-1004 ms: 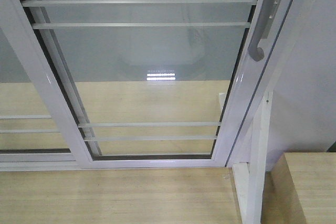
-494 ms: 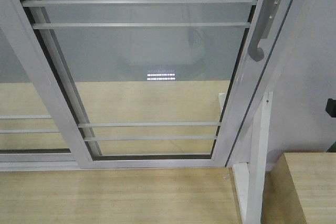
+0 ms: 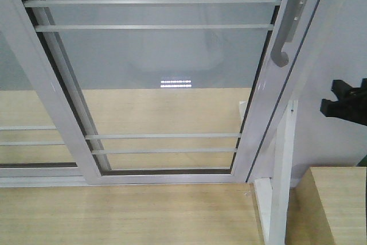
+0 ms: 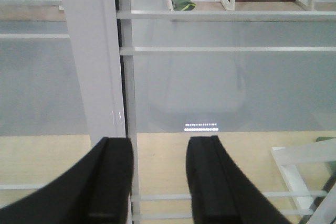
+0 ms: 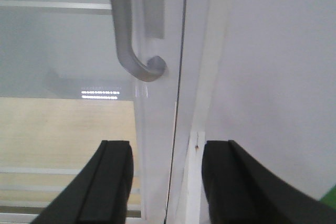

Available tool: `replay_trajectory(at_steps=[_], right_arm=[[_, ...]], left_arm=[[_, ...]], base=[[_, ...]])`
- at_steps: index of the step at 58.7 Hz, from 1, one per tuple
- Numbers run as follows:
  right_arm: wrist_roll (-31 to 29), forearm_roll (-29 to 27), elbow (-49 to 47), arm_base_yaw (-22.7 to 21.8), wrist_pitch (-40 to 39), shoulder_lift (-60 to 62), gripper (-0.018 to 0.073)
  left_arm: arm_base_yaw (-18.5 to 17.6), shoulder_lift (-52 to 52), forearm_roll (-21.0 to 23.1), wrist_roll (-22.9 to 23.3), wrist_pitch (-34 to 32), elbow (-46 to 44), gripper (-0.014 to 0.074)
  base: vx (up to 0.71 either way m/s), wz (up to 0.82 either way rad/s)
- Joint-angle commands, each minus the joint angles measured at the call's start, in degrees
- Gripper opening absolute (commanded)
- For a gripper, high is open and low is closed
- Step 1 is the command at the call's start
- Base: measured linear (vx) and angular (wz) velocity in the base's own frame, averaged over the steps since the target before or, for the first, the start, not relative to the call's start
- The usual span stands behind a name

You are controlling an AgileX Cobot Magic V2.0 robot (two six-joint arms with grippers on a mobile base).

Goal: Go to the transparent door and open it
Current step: 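Raise the right gripper and close it around the silver handle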

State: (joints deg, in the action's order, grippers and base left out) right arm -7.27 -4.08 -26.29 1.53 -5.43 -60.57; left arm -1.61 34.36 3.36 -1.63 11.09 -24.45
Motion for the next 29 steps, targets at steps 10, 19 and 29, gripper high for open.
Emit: replay_trajectory(at_steps=[10, 19, 29], right_arm=[[-2.0, 0.1, -2.0, 3.2, -25.0, -9.4, 0.0394], [-1.6, 0.1, -2.6, 3.2, -33.2, -15.9, 0.0394], [0.6, 0.9, -7.9, 3.2, -34.4, -22.3, 0.0394]], left_arm=[[-0.3, 0.3, 0.7, 0.2, -5.3, -1.8, 0.041], [-0.3, 0.3, 0.7, 0.2, -4.6, -1.8, 0.041], [-0.3, 0.3, 0.7, 0.2, -4.6, -1.8, 0.041]], base=[[0.0, 0.0], [0.0, 0.0], [0.0, 0.0]])
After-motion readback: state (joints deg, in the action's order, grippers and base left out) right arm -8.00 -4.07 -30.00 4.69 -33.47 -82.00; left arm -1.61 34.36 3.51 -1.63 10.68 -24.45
